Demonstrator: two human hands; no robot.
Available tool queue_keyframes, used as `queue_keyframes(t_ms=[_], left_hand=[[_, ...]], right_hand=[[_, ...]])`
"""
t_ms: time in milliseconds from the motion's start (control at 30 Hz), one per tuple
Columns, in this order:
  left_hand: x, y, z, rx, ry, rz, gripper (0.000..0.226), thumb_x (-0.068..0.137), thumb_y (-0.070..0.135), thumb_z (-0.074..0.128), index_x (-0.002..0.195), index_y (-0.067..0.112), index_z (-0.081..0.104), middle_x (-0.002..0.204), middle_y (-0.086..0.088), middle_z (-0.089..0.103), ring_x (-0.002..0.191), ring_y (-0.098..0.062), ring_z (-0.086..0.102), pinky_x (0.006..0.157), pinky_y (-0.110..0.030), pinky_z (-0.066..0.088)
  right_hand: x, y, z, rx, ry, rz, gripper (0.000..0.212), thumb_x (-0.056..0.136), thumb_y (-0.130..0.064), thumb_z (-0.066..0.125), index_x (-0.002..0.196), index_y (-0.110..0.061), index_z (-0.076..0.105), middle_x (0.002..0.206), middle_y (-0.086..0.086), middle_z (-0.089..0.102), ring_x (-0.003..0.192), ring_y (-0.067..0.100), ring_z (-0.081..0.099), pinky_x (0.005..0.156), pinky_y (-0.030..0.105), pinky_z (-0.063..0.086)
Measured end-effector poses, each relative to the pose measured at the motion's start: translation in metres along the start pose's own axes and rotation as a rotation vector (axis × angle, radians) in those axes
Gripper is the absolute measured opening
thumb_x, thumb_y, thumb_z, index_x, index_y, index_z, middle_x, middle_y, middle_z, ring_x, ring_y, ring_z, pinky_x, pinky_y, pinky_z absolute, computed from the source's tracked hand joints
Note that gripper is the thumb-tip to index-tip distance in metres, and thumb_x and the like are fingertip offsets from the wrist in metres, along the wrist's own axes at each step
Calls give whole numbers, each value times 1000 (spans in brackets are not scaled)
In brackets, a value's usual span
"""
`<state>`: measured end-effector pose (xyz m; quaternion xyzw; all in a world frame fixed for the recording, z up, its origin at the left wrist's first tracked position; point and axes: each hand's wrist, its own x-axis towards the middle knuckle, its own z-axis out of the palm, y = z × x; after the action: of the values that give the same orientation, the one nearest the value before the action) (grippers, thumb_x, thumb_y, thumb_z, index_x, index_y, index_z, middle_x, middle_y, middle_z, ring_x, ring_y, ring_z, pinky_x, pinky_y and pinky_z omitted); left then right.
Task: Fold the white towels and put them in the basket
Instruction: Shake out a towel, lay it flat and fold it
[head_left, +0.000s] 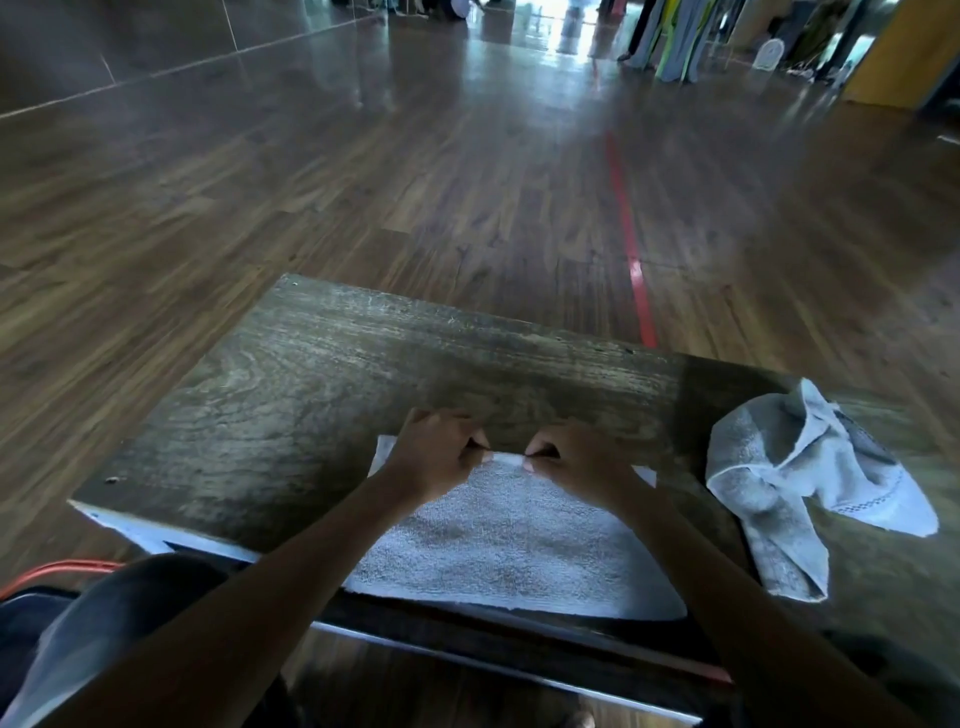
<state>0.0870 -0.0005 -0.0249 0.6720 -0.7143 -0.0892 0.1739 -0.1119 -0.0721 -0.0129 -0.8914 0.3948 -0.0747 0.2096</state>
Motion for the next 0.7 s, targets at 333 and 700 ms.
queue_keyframes(t_ms=[333, 700], left_hand=[[-16, -28, -7, 8, 75, -17, 15, 88, 42, 60, 86, 31, 70, 83, 20, 62, 78, 0, 57, 96, -41, 39], [-42, -64, -29, 10, 182, -117, 7, 84, 34, 69, 86, 29, 74, 85, 16, 65, 83, -9, 61, 85, -34, 35]], right_hand=[[-32, 42, -1, -3, 182, 103, 12, 86, -28, 64, 76, -23, 63, 64, -17, 56, 59, -4, 52, 64, 25, 36], [-58, 85, -14, -63, 248, 193, 13, 80, -30, 69, 71, -29, 60, 72, -23, 53, 77, 8, 55, 76, 42, 46]])
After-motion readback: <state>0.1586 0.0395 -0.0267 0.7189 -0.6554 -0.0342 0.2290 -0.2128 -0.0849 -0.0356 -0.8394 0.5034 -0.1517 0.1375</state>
